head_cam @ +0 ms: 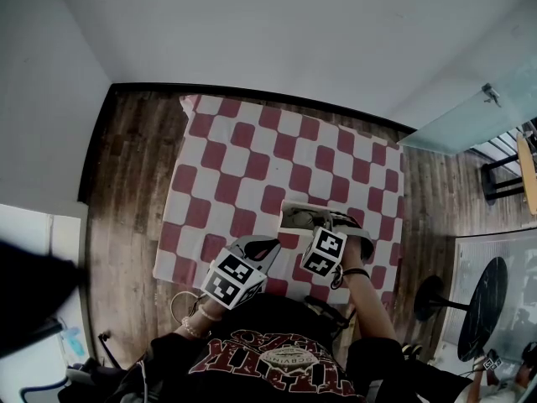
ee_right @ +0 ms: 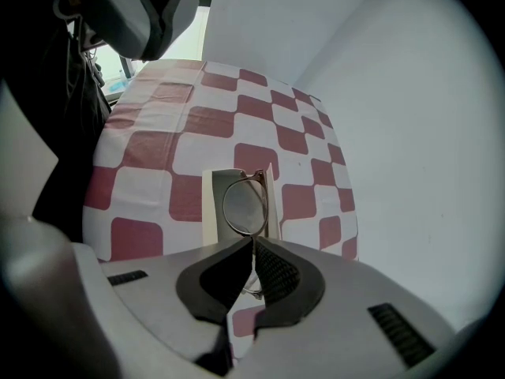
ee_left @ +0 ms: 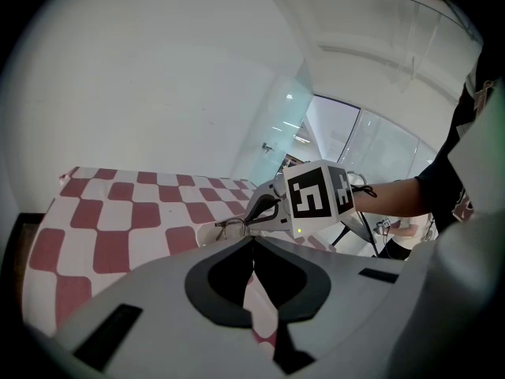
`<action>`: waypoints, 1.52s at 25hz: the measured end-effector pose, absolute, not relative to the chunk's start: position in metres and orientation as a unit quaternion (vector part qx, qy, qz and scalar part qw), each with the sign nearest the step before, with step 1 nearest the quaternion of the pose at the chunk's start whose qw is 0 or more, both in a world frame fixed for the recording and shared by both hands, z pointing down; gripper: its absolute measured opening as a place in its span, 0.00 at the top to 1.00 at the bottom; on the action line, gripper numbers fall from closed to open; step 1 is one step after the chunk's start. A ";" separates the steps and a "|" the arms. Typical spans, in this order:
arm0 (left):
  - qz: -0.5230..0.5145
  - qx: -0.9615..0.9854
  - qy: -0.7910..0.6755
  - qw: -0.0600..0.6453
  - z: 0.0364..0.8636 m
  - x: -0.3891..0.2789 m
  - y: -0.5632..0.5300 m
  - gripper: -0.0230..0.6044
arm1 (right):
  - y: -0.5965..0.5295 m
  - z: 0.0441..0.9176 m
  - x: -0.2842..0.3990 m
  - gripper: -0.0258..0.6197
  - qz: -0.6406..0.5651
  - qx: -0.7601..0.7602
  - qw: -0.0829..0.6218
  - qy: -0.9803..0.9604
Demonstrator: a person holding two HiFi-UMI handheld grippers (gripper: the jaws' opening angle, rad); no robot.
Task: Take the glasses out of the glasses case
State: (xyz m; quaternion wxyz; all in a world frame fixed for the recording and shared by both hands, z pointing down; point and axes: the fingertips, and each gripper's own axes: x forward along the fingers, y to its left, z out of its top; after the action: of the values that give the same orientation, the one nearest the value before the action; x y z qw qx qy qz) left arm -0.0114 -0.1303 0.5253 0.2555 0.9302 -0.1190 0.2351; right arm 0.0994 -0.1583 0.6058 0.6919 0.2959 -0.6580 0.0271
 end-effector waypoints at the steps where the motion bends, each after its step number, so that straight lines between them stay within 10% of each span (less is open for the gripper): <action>1: 0.236 0.930 -0.119 0.255 0.524 -0.012 -0.130 0.95 | -0.158 0.605 0.100 0.92 0.026 0.296 0.693 -0.657; 38: 0.247 0.928 -0.109 0.258 0.531 -0.009 -0.126 0.95 | -0.146 0.560 0.093 0.92 0.008 0.298 0.689 -0.660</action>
State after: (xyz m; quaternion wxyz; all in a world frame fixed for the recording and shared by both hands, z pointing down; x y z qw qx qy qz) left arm -0.0086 -0.1260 0.5311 0.2579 0.9278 -0.1086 0.2469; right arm 0.0928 -0.1455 0.5604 0.6893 0.2985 -0.6600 0.0081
